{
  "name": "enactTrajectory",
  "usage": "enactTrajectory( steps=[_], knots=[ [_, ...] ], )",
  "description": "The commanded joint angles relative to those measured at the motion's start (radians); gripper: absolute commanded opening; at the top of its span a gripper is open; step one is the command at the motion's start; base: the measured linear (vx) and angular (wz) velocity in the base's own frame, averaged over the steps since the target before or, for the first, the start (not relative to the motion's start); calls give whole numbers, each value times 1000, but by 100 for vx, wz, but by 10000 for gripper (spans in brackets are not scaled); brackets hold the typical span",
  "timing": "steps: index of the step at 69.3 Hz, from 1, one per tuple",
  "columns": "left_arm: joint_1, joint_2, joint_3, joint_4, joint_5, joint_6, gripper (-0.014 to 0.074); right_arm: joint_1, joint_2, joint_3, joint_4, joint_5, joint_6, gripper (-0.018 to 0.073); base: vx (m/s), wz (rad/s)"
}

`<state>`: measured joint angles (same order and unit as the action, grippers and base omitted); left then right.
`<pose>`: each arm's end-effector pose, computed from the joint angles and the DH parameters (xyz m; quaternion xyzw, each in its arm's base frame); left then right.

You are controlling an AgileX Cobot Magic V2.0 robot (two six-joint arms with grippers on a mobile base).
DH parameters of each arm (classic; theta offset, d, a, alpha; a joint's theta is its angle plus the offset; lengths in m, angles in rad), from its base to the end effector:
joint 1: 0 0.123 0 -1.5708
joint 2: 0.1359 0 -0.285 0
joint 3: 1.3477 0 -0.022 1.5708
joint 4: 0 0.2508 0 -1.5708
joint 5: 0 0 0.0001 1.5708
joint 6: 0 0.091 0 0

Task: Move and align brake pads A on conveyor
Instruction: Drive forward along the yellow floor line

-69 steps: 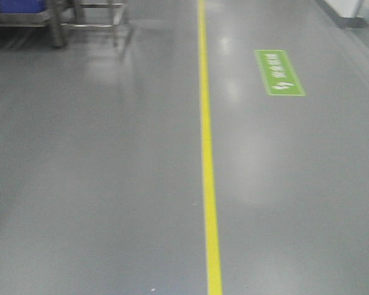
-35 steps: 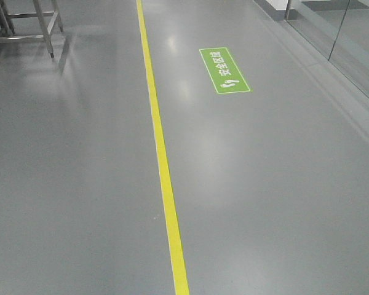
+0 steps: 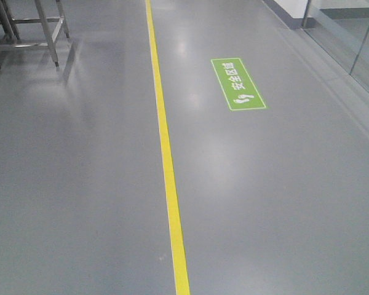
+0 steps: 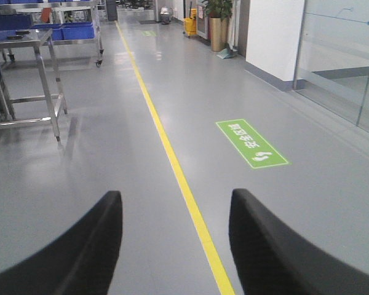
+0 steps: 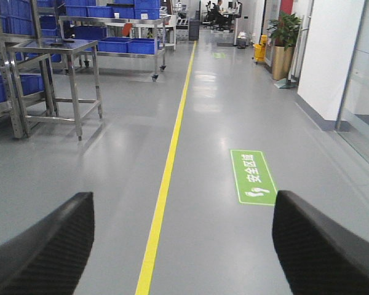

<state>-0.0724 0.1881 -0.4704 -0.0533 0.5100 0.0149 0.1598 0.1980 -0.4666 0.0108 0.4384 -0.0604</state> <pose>0.0455 -0.0057 0.3120 0.0239 0.7544 -0.0439 0.6545 0.0482 0.0082 0.3168 -0.0788 0.7315 0.0386 0.6762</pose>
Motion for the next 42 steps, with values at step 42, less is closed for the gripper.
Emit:
enactTrajectory(
  steps=[42],
  knots=[
    [-1,14,-25,-9,-80,-6,388,-6,15,-22,-4,-78,-8,563,57,18]
  ],
)
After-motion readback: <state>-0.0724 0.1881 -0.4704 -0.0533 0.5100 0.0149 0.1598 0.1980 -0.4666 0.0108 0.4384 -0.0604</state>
